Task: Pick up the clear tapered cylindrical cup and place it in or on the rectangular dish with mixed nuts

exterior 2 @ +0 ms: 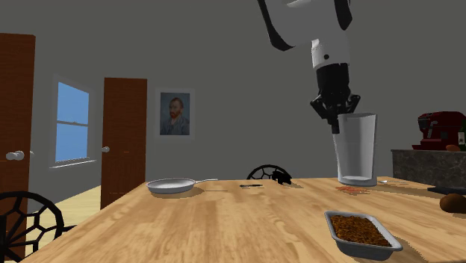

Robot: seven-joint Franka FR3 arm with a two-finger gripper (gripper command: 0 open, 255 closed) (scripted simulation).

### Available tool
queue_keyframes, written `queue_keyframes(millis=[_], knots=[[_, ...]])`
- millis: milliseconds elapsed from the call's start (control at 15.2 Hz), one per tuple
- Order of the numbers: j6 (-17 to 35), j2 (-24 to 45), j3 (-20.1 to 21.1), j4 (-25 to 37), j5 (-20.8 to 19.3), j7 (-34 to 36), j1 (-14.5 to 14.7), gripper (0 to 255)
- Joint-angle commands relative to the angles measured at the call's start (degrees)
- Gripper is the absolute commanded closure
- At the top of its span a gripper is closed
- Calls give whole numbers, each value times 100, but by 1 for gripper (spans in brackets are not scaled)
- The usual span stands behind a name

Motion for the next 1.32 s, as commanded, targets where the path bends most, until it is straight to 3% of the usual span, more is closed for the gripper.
queue_keyframes(millis=[0, 1254], knots=[[146, -6, 2, -147, -1, -2, 7, 255], [1533, 160, 58, -1385, 77, -2, 47, 255]])
